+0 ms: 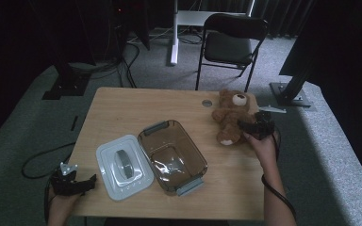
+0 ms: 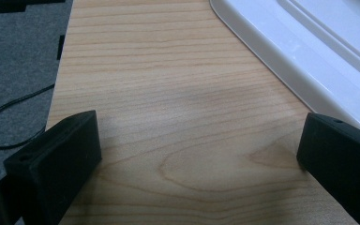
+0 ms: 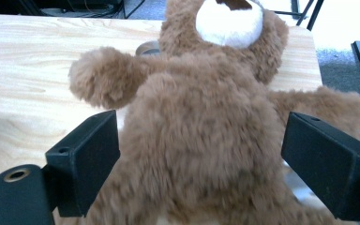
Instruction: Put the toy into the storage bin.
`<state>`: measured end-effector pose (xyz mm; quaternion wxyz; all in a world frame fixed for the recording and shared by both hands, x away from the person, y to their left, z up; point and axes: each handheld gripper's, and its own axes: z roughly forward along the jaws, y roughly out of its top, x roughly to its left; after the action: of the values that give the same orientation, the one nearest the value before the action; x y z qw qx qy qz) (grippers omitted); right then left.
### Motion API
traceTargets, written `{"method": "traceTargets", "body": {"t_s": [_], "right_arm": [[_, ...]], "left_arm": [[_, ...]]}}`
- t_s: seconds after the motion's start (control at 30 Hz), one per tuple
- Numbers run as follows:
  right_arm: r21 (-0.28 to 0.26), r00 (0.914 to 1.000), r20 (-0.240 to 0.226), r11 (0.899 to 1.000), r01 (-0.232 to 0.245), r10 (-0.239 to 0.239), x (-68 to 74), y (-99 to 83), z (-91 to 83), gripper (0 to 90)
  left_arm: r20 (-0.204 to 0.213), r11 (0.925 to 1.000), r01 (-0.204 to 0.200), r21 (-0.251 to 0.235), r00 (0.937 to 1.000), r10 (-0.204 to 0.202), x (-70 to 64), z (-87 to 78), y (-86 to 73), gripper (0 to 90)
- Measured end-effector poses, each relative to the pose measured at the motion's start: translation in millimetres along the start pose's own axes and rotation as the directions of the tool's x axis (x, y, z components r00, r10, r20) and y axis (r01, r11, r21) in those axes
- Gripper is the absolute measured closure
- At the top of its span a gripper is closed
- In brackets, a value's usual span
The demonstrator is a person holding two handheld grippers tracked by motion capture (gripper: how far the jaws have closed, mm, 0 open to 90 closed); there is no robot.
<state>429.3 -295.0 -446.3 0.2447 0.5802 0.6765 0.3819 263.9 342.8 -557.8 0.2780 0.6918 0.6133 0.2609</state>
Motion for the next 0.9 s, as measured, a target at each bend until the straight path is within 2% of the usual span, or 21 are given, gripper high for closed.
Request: {"method": "traceTargets", "body": {"t_s": [0.2, 0.47, 0.6, 0.7, 0.77, 0.9], "right_arm": [[0.025, 0.9997, 0.007, 0.999, -0.023, 0.022, 1.3, 11.9, 17.6, 11.0], [0.064, 0.9981, 0.024, 0.996, -0.059, 0.058, -4.4, 19.2, 41.3, 11.0], [0.131, 0.9956, 0.065, 0.989, -0.075, 0.067, -5.6, 12.8, 54.7, 11.0], [0.185, 0.9945, 0.046, 0.978, -0.101, 0.094, -7.7, 0.8, 64.6, 10.6], [0.19, 0.9911, 0.002, 0.973, -0.131, 0.133, -10.8, -6.1, 68.6, 10.6], [0.18, 0.9972, 0.012, 0.981, -0.075, 0.074, -1.9, -12.8, 72.4, 10.6]], "left_arm": [[0.002, 1.0, -0.003, -0.001, 1.0, 0.003, -0.3, 0.0, 0.0, 0.6], [0.005, 1.0, -0.005, -0.001, 1.0, 0.005, -0.5, 0.0, 0.0, 0.6], [0.008, 1.0, -0.008, -0.002, 0.9999, 0.008, -0.7, 0.1, -0.1, 0.6], [0.009, 1.0, -0.008, -0.002, 0.9999, 0.008, -0.8, 0.1, -0.1, 0.6], [0.009, 1.0, -0.008, -0.002, 0.9999, 0.008, -0.8, 0.1, -0.2, 0.6], [0.01, 1.0, -0.009, -0.001, 0.9999, 0.009, -1.3, -0.3, -0.5, 0.6]]}}
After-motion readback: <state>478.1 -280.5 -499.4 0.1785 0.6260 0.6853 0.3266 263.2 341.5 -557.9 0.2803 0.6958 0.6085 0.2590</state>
